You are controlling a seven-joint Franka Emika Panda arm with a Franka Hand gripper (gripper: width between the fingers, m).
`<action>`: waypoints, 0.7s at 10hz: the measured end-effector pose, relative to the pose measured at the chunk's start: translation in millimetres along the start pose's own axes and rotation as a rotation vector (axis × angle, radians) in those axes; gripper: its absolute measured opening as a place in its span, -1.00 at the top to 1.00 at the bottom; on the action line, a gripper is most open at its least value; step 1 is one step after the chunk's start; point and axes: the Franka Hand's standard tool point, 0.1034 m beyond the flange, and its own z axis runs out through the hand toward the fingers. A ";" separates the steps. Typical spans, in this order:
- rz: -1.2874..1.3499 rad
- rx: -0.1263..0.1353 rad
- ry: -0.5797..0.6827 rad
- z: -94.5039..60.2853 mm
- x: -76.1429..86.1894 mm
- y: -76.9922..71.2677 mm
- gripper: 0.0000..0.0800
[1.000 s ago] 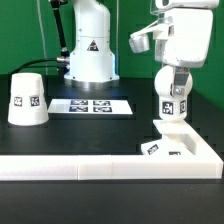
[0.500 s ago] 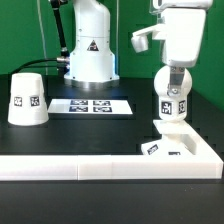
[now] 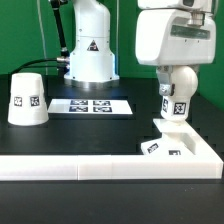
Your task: Assemble lamp
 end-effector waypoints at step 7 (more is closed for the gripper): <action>0.359 -0.005 0.046 1.3 4.3 8.0 -0.44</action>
Offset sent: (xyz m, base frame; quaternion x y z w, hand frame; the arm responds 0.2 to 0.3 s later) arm 0.0000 0.0000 0.0000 0.0000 0.0000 0.1296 0.9916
